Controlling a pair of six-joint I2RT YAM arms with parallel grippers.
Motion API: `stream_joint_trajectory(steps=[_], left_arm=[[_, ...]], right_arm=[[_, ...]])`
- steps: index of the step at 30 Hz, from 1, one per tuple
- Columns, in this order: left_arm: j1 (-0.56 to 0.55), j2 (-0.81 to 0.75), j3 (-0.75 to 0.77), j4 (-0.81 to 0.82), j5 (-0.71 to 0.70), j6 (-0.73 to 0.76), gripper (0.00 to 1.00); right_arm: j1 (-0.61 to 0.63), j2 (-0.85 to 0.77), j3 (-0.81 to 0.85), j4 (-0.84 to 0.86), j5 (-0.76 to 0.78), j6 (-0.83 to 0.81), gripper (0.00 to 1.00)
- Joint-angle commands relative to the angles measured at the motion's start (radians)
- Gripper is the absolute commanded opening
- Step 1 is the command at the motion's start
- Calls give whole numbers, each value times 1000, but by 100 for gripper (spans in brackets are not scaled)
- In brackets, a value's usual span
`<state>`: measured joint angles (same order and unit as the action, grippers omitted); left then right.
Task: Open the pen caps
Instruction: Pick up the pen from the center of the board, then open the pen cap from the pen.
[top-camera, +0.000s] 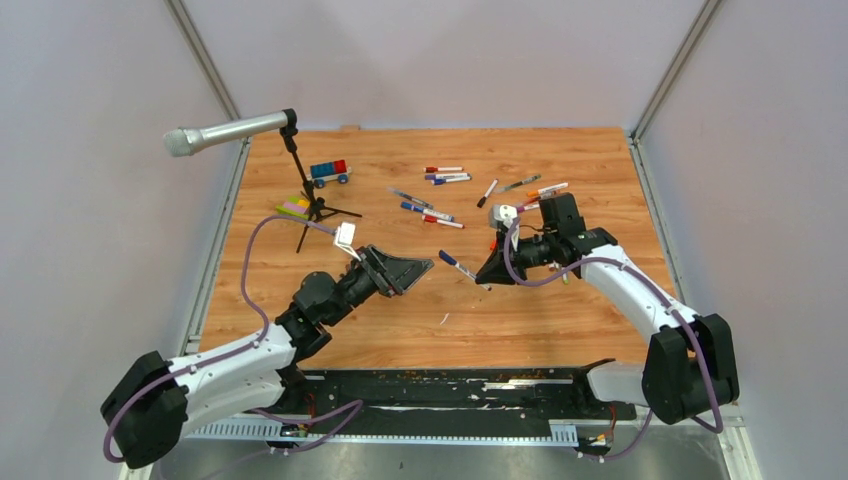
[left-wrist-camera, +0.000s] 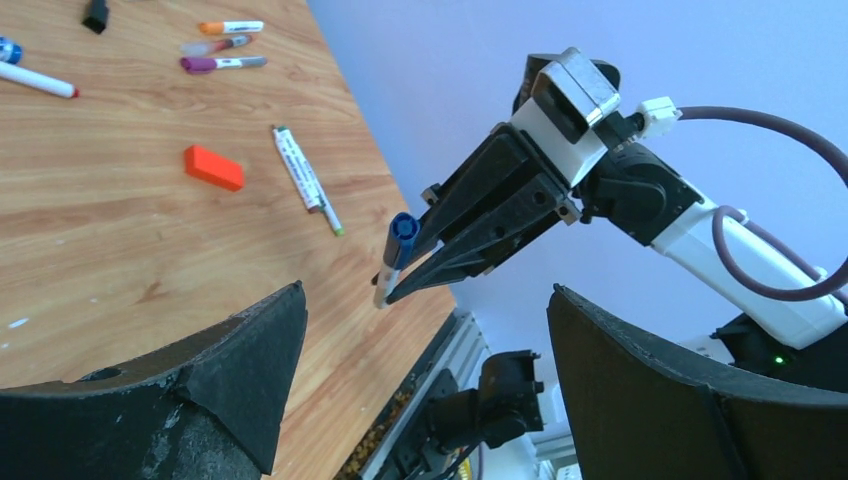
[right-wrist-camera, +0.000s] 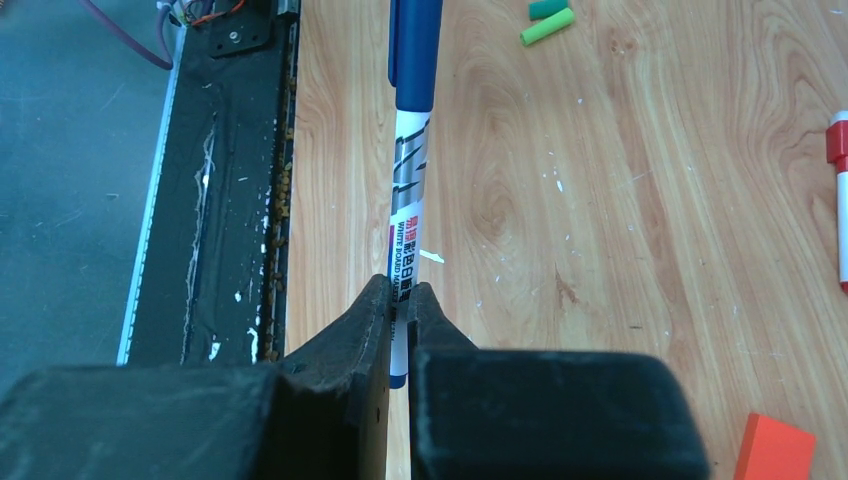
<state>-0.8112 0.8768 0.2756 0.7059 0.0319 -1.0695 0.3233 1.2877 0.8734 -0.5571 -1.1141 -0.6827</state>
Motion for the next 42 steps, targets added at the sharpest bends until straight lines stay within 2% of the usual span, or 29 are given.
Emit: stream_joint_trajectory(steps=[1, 11, 19, 22, 27, 29, 32, 34, 35, 39, 42], left_arm=[[-28, 65, 62, 118, -30, 15, 94], [-62, 213, 160, 125, -61, 28, 77], [-100, 276, 214, 84, -84, 55, 67], [-110, 293, 220, 79, -98, 56, 59], [-115, 319, 237, 75, -107, 61, 40], [-118, 327, 242, 74, -104, 68, 29], [-118, 330, 243, 73, -107, 80, 4], [-119, 327, 236, 77, -112, 91, 0], [-121, 325, 233, 78, -114, 97, 0], [-131, 327, 233, 78, -105, 121, 0], [-145, 344, 243, 85, -94, 140, 0]], right_arm=[[-6, -11, -11, 62, -95, 17, 0], [-6, -10, -23, 76, -109, 27, 0], [-6, -8, -31, 95, -104, 44, 0], [-6, -8, -34, 106, -103, 56, 0], [-6, -9, -39, 116, -102, 65, 0], [-6, -8, -42, 119, -104, 66, 0], [-6, -10, -46, 124, -108, 70, 0], [-6, -8, -49, 125, -117, 71, 0], [-5, -8, -50, 125, -122, 72, 4], [-6, -20, -69, 173, -147, 125, 32], [-6, -28, -85, 217, -162, 173, 43]])
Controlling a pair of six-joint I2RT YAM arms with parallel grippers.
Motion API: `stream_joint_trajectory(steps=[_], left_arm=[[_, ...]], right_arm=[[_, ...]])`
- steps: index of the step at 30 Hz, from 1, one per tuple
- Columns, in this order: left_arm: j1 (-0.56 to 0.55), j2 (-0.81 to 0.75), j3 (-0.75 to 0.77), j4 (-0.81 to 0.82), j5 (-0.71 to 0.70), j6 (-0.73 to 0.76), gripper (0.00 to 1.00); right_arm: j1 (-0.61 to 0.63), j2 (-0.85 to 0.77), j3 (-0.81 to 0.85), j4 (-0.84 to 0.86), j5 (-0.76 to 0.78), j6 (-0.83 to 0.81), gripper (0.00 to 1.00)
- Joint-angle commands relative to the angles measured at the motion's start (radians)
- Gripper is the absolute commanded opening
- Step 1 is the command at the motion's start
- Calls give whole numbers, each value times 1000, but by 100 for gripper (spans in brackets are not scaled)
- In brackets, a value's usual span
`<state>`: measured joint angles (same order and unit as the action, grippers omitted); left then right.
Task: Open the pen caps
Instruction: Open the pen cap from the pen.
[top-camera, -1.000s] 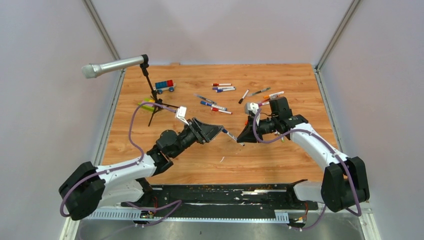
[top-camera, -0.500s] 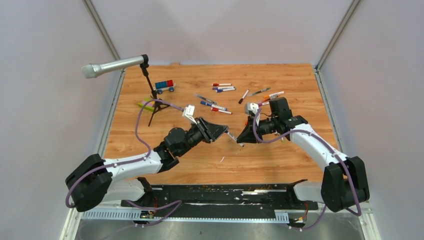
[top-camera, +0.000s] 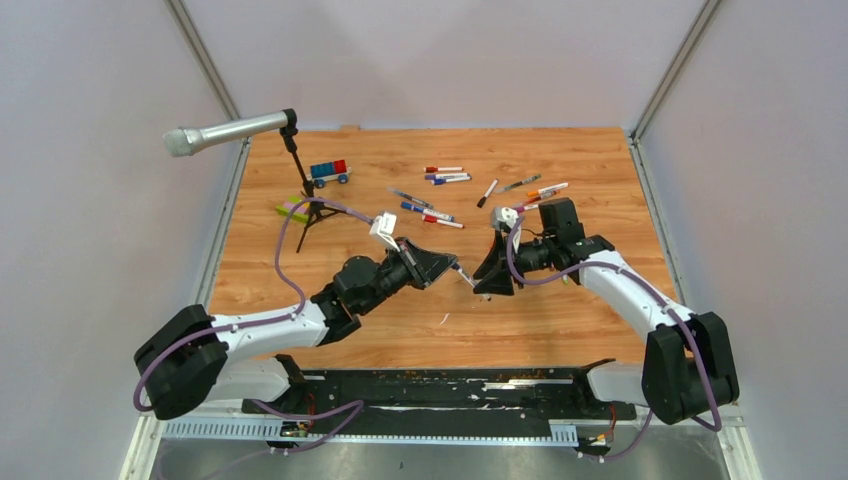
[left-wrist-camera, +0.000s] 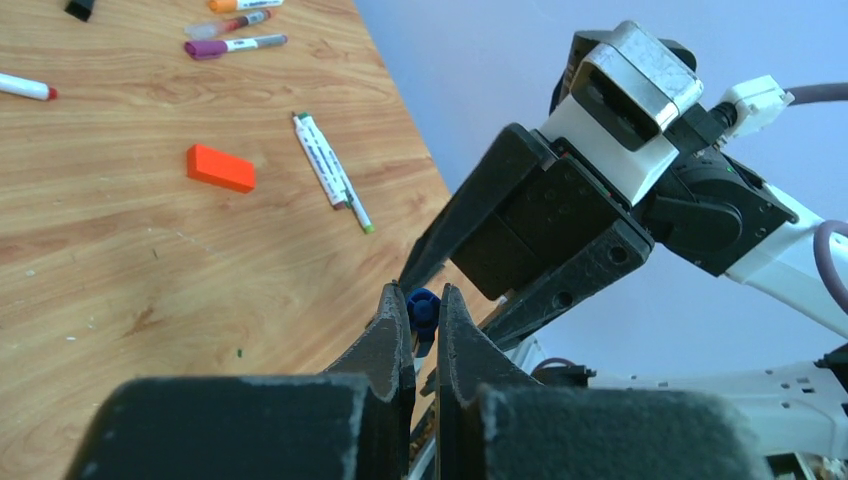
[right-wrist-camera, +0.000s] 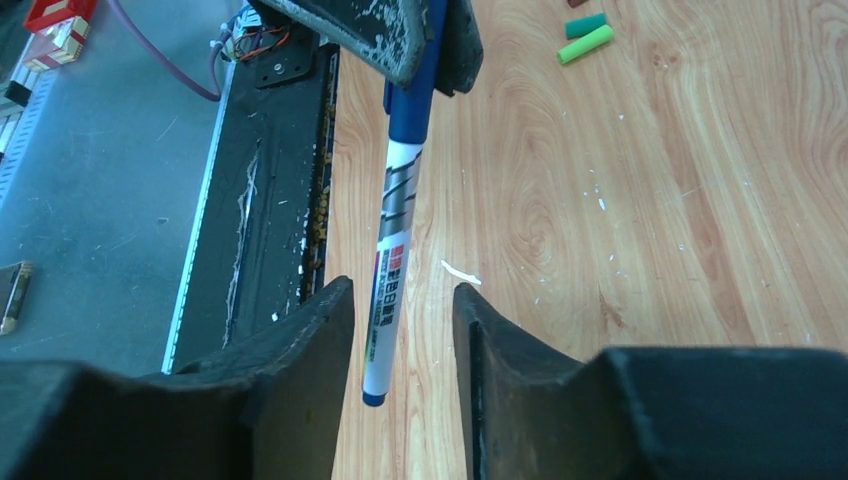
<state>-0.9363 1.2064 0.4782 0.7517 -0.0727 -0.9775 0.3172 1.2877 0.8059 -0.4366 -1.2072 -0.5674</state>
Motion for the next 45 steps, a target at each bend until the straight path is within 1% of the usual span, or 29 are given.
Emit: stream_joint_trajectory(steps=[1, 4, 6, 8, 10, 13, 14, 15, 16, 17, 20, 22, 25, 28, 32, 37, 40, 45], left_arm=[[-25, 23, 46, 40, 13, 53, 0], [-39, 47, 66, 41, 17, 67, 0], [-43, 63, 72, 53, 19, 68, 0], [-45, 78, 74, 61, 18, 69, 0], [-45, 88, 76, 67, 12, 71, 0], [-45, 91, 81, 69, 0, 83, 0], [-45, 90, 82, 71, -6, 89, 0], [-45, 88, 83, 77, -16, 97, 0], [-45, 82, 82, 89, -30, 109, 0], [-45, 73, 77, 107, -52, 120, 0], [-44, 15, 51, 157, -173, 192, 0], [-41, -48, 47, 155, -271, 257, 0], [-15, -145, 61, 105, -385, 330, 0], [50, -228, 68, 56, -439, 341, 0], [119, -321, 65, -6, -453, 337, 0], [145, -397, 43, -82, -408, 340, 0], [147, -441, 24, -192, -380, 315, 0], [148, -511, -16, -449, -345, 274, 0]], right_arm=[[1, -29, -20, 111, -70, 75, 44], [1, -28, -28, 144, -72, 122, 47], [0, -26, -33, 162, -71, 145, 46], [1, -26, -37, 180, -71, 166, 44], [2, -24, -43, 196, -69, 185, 39], [3, -18, -47, 207, -66, 201, 29], [4, -14, -47, 208, -66, 205, 24], [5, -11, -48, 209, -66, 208, 17], [8, -8, -47, 209, -65, 210, 7], [11, -5, -45, 205, -65, 210, 0], [16, 7, -31, 164, -57, 188, 0], [17, 17, -21, 130, -46, 160, 0], [18, 38, -5, 79, -36, 111, 0], [26, 48, 5, 47, -32, 84, 0], [32, 47, 8, 30, -28, 62, 0], [33, 43, 10, 16, -13, 40, 0], [29, 38, 18, 1, 10, 18, 0], [4, 32, 30, -19, 56, -2, 0]])
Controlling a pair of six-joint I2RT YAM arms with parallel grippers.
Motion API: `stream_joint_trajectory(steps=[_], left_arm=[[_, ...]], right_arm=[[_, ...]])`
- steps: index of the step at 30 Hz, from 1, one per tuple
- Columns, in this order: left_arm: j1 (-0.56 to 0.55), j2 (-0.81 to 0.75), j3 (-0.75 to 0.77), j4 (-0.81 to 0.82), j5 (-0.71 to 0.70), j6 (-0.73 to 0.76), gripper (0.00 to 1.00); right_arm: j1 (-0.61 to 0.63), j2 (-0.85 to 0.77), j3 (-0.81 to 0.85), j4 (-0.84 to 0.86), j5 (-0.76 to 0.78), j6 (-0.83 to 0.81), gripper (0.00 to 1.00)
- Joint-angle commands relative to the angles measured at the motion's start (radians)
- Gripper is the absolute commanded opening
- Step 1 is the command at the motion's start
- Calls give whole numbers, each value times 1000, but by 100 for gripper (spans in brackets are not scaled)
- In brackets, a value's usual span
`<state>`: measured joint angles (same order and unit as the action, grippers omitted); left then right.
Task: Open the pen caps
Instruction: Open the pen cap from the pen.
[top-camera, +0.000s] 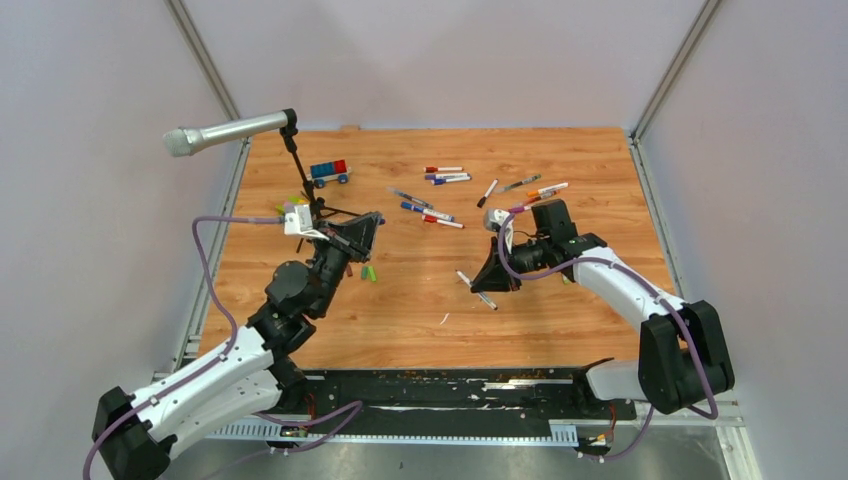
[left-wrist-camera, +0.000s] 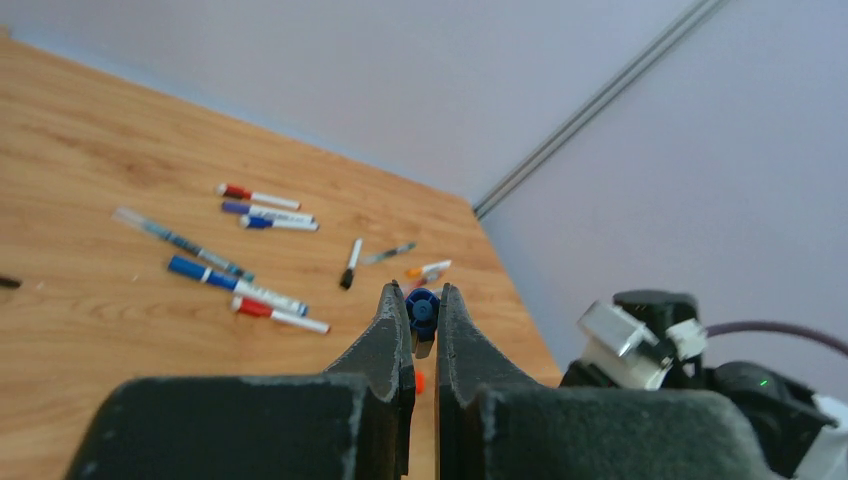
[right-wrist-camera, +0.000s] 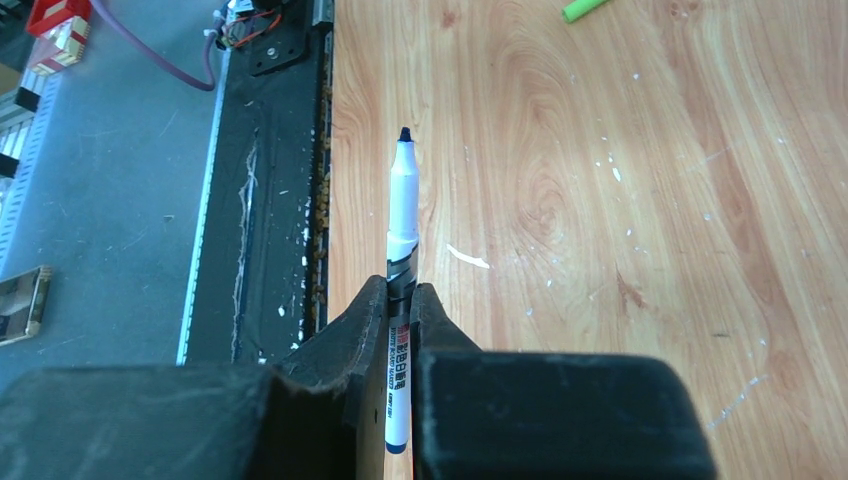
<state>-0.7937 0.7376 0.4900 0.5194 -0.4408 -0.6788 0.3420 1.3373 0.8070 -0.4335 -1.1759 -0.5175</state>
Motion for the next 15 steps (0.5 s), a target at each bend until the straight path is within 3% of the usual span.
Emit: stream_joint_trajectory(steps=[1, 7, 15], left_arm=[[5, -53, -35, -265, 24, -31, 0], [5, -29, -43, -467, 39, -40, 0], [5, 237, 64, -606, 63, 9, 2]], right_arm=[[-32, -18, 33, -31, 32, -59, 0], [-89, -32, 36, -37, 51, -61, 0], [-130, -41, 31, -34, 44, -61, 0]])
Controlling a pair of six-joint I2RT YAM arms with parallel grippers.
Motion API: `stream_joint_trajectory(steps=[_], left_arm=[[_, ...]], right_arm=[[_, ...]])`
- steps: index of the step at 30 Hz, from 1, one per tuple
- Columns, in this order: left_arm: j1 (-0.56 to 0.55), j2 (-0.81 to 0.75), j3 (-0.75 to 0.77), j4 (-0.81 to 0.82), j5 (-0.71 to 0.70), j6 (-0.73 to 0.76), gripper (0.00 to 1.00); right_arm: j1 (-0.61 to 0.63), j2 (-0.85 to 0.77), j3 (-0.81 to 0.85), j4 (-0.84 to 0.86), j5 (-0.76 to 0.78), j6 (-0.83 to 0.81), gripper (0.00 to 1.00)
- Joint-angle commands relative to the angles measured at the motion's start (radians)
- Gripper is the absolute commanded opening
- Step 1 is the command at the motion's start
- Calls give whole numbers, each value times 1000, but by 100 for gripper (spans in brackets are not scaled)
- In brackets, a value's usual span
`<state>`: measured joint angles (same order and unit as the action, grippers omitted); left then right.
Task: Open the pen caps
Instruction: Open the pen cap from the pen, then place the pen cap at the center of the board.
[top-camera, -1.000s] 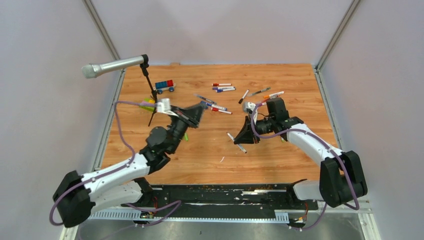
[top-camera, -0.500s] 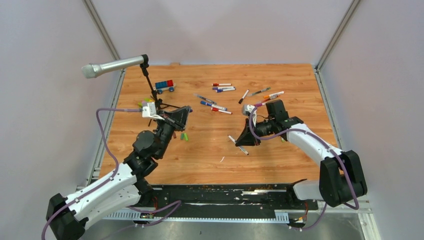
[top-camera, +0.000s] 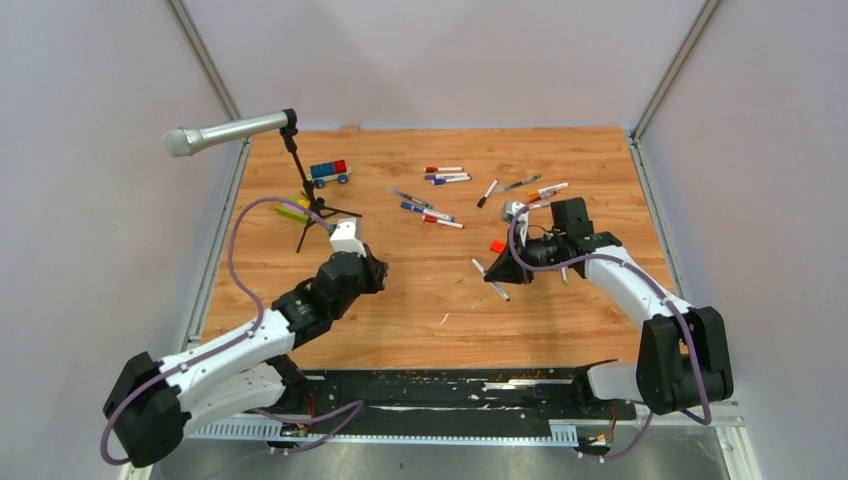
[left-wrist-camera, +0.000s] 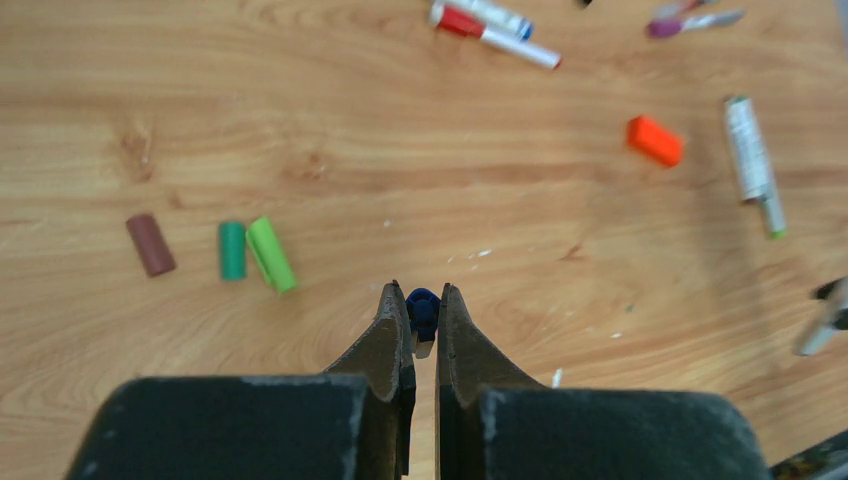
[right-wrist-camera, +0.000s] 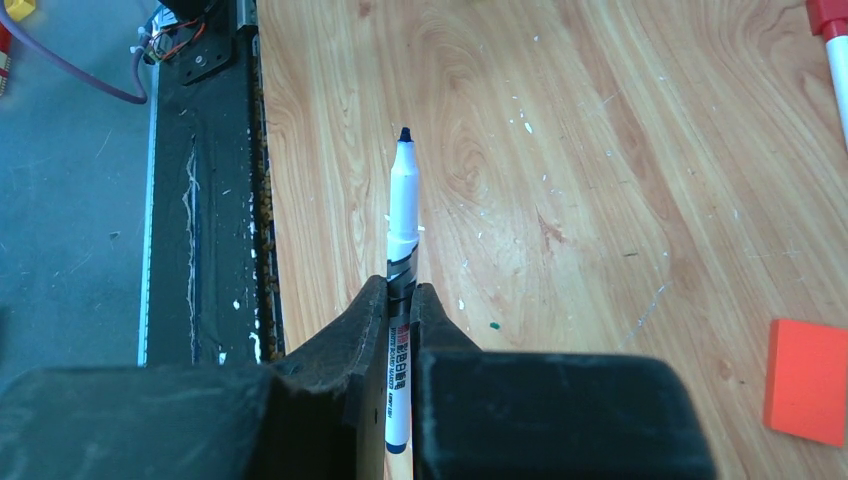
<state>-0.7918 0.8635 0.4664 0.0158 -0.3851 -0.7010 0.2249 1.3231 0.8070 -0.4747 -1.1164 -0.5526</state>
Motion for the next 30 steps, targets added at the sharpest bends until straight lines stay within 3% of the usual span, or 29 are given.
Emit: stream_joint_trajectory(steps=[1, 8, 14, 30], left_arm=[[4, 153, 116, -120, 3, 37, 2], [9, 388, 250, -194, -12, 75, 0], [24, 526, 326, -221, 1, 95, 6], [84, 715, 426, -280, -13, 109, 15]], right_arm=[[-15, -27, 31, 7, -16, -24, 0], [-27, -30, 30, 6, -22, -27, 0], [-33, -32, 30, 3, -26, -28, 0], [-43, -33, 32, -4, -39, -33, 0]])
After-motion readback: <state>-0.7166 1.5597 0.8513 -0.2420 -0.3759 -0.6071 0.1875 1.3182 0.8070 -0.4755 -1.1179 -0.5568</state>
